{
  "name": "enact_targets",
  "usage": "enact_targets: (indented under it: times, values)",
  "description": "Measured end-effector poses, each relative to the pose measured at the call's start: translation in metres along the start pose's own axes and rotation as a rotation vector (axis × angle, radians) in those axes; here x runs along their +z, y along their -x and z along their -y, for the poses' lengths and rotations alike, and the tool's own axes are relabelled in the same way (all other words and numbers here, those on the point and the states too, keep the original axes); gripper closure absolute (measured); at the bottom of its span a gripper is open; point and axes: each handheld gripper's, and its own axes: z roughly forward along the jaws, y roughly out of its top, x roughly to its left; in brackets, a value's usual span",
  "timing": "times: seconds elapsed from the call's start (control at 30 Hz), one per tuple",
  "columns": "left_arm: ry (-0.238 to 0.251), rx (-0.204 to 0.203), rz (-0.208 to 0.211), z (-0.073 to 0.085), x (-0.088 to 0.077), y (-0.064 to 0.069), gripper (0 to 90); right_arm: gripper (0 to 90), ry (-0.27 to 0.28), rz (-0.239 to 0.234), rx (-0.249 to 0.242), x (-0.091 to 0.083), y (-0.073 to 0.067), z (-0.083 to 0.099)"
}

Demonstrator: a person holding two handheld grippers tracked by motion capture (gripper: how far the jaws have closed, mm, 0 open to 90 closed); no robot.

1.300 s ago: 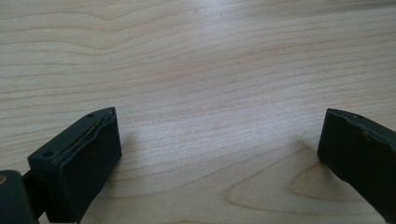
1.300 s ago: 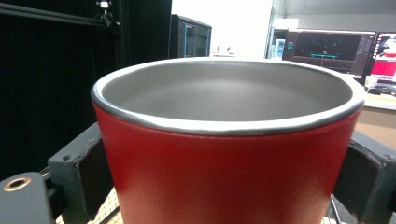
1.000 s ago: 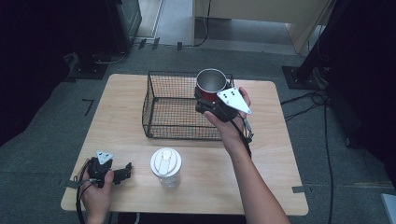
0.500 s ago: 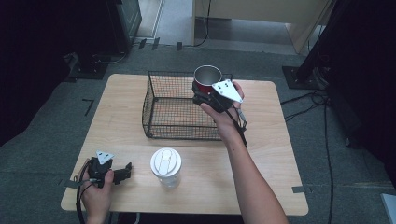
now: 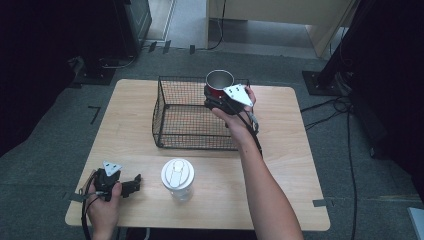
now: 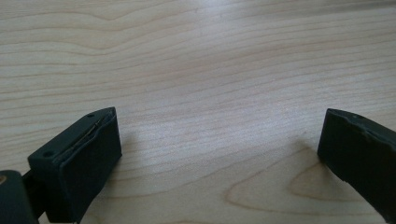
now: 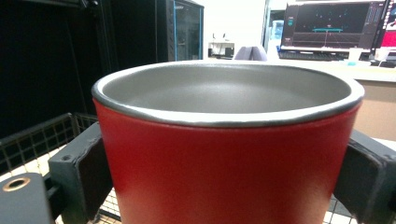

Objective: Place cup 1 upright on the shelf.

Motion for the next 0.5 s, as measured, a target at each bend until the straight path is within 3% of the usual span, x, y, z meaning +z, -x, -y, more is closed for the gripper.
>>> enact_targets:
  times: [0.5]
  values:
    - [-0.001,0.0,-0.001,0.0,0.0,0.0,0.2,7.2,-0.06,-0.004,0.017,0.028,0.005,0.021]
